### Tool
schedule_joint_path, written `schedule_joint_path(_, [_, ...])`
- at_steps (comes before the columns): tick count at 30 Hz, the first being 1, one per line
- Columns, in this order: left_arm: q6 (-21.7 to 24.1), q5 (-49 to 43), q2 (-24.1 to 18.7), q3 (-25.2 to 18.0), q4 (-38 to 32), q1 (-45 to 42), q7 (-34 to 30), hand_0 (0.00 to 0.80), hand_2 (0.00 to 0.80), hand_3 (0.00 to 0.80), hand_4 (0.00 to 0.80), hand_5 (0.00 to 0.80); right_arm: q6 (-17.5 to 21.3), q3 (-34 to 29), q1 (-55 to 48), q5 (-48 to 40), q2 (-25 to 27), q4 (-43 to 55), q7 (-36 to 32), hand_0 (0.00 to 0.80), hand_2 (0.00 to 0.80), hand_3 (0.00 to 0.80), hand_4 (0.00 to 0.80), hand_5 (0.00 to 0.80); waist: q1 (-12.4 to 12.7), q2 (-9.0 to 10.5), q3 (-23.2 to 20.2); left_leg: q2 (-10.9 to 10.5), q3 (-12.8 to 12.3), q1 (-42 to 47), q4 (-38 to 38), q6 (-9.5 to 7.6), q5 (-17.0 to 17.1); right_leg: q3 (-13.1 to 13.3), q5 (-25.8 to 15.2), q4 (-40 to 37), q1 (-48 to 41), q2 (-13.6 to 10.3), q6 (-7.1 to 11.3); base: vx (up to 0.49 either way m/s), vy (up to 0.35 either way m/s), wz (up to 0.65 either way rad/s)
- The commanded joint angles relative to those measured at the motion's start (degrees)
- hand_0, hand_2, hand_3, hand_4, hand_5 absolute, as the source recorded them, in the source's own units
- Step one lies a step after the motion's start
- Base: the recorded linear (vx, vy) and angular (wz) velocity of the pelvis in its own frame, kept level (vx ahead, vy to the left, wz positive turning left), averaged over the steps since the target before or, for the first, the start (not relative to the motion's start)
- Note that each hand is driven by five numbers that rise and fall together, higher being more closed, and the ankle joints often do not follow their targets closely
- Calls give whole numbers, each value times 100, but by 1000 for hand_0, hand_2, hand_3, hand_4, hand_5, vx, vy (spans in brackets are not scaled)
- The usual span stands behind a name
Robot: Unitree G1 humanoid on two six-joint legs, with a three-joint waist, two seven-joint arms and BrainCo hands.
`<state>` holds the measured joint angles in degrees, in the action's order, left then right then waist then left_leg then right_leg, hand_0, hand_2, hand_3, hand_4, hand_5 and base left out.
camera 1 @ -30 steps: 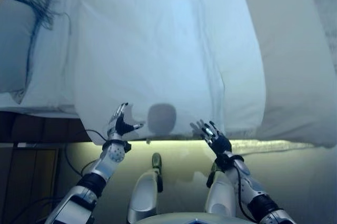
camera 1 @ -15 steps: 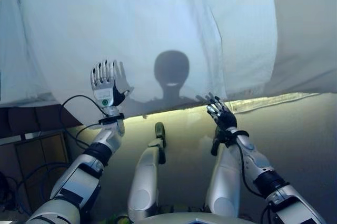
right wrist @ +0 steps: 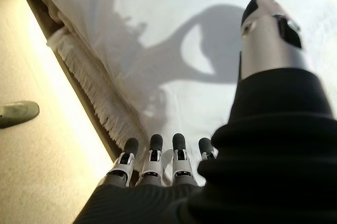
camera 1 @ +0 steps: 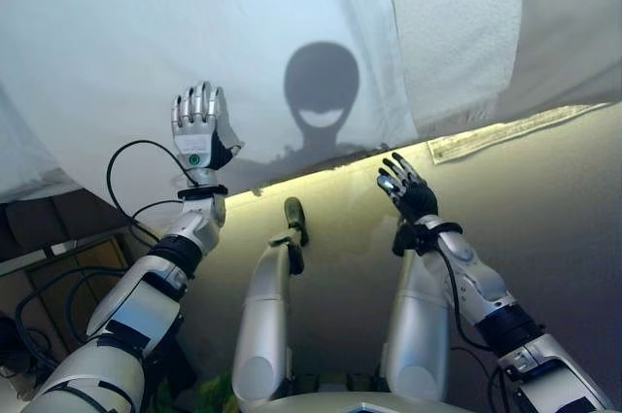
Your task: Make the bed neatly
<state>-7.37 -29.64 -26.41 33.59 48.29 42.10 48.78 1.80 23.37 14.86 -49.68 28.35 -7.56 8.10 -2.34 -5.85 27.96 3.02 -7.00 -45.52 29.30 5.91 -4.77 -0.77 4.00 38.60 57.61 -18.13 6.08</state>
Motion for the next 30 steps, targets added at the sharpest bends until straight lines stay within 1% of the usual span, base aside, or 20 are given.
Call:
schedule_joint_path(1, [113,578,-337,-446,31,268,-247,0,0,0,0,0,144,-18,-213,12,-20,669,-31,0,0,0,0,0,26,125,183,-291,58,-613,334,-438,236,-67,-715,-221,-37,171,498,-14,-94,2])
schedule_joint_path(3, [-15,522,-320,-436,67,306,-216,0,0,0,0,0,195,-19,-219,20,-55,732,-52,0,0,0,0,0,41,176,183,-248,75,-764,555,-457,126,-75,-668,-53,51,148,483,-8,-105,3])
schedule_joint_path(5, [-136,748,-355,-462,122,396,-157,0,0,0,0,0,296,-12,-198,7,-75,730,-99,0,0,0,0,0,51,219,183,-184,71,-999,911,-491,-27,-67,-592,250,221,113,443,5,-94,-2])
schedule_joint_path(9, [-277,979,-421,-617,205,505,-73,0,0,0,0,0,399,25,-108,-70,-131,660,-103,0,0,0,0,0,88,267,183,-130,104,-1351,1481,-531,-253,-44,-515,652,478,48,394,27,-75,-4])
schedule_joint_path(14, [-392,1548,-526,-740,211,678,-43,0,0,0,0,0,433,47,-7,-83,-201,608,-106,0,0,0,0,0,83,293,183,-47,66,-1578,1744,-551,-358,-24,-475,831,700,25,365,3,-4,-1])
schedule_joint_path(17, [-514,1504,-541,-667,243,828,-384,0,0,0,0,0,443,31,62,-139,-178,625,-70,0,0,0,0,0,58,318,183,-21,37,-1701,1879,-556,-399,-33,-485,890,783,7,344,-15,5,-5])
schedule_joint_path(18, [-541,1634,-509,-627,251,837,-479,0,0,0,0,0,448,21,85,-153,-171,627,-55,0,0,0,0,0,50,335,183,-17,41,-1759,1920,-556,-397,-29,-501,900,819,19,339,-17,-8,-6])
schedule_joint_path(20, [-533,1774,-429,-619,228,833,-515,0,0,0,0,0,485,21,96,-195,-152,646,-51,0,0,0,0,0,47,371,183,13,46,-1843,1957,-560,-383,-30,-501,924,875,38,343,-15,-16,-8])
schedule_joint_path(21, [-574,1737,-403,-616,211,832,-607,314,314,314,314,314,498,2,99,-206,-152,641,-75,0,0,0,0,0,46,385,183,32,45,-1863,1955,-555,-379,-42,-493,920,885,34,346,-13,-18,-6])
schedule_joint_path(22, [-590,1696,-379,-609,178,817,-624,778,778,778,778,778,501,-28,106,-205,-161,629,-105,0,0,0,0,0,45,392,183,42,49,-1880,1942,-549,-371,-49,-491,910,898,37,349,0,0,0])
schedule_joint_path(23, [-656,1683,-349,-599,120,812,-649,800,800,800,800,800,513,-40,105,-205,-177,629,-129,0,0,0,0,0,45,404,183,56,51,-1901,1934,-545,-365,-55,-495,893,905,46,351,0,0,0])
schedule_joint_path(25, [-820,1686,-365,-566,39,856,-739,800,800,800,800,800,543,-40,107,-233,-166,635,-182,0,0,0,0,0,48,425,183,69,53,-1933,1921,-539,-363,-80,-502,864,916,51,350,0,0,0])
schedule_joint_path(30, [-921,1765,-419,-552,65,951,-704,800,800,800,800,800,592,-18,172,-265,-187,600,-277,0,0,0,0,0,47,457,183,101,55,-1936,1871,-520,-338,-132,-517,807,904,45,346,0,0,0])
